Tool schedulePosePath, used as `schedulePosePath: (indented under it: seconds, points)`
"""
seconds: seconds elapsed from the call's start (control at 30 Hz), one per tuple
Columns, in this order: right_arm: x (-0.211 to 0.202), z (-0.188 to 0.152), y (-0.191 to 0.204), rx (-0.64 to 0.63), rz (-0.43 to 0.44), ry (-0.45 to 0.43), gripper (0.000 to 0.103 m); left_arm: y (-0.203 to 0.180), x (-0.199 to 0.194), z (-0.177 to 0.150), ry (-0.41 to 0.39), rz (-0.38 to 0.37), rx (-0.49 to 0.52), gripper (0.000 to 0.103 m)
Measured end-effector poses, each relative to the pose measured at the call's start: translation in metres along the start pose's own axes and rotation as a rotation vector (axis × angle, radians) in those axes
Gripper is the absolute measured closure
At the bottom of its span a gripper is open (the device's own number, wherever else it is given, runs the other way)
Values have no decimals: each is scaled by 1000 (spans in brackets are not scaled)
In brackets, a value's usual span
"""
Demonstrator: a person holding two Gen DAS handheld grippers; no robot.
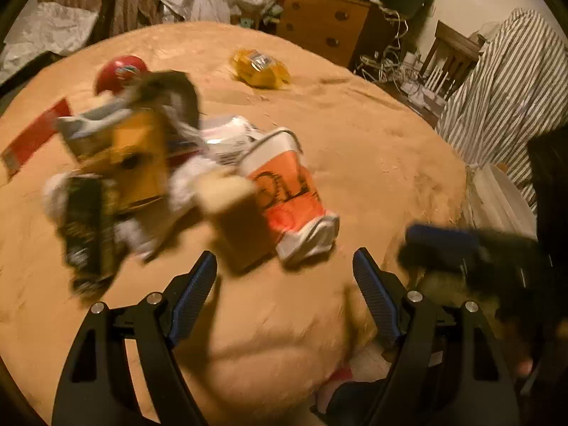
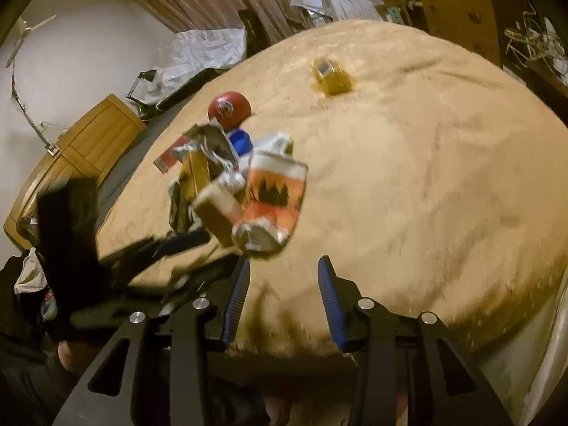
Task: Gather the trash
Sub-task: 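Grasp the black Face tissue pack with the left tool while the right tool grasps the orange paper cup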
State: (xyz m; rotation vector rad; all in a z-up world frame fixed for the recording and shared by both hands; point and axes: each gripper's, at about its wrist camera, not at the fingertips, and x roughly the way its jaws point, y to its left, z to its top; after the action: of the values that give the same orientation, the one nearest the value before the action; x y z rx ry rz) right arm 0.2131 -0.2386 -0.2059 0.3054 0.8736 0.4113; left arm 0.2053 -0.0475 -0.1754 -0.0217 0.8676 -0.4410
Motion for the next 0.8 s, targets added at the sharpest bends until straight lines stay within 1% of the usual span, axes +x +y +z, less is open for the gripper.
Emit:
schedulePosePath:
  seconds: [0.1,0.17,0.2,0.3,0.4,0.47,0.63,0.67,0.73,0.8]
  points:
    - [11,15,9,-24,0,-1,61,14,-23,-15,-40,43,-9,27]
    - [23,24,19,-49,-7,6,61,27,-33,-20,-55,99,-14,26]
    - [23,22,23,-56,-15,12,60,32,-36,-22,-61,115,-22,26]
    - [45,33,33,-71,-46,43,59,60,-41,-22,-74,163,-91,26]
    - [67,41,37,-84,-91,83,55,90,-44,-19,-87,198,-170,27]
    - [76,42,37,-95,-114,92,54,101,-39,-14,-87,218,-188,27]
    - [86,48,45,-156,-167,97,55,109,-18,1,-69,224,-177,27]
    - [85,48,46,-171,-176,93,57,111,-13,5,-64,219,-179,27]
    - [81,47,47,-193,-188,83,64,112,-8,7,-59,220,-174,27]
    - [77,47,47,-204,-199,70,68,112,-5,7,-54,216,-174,34]
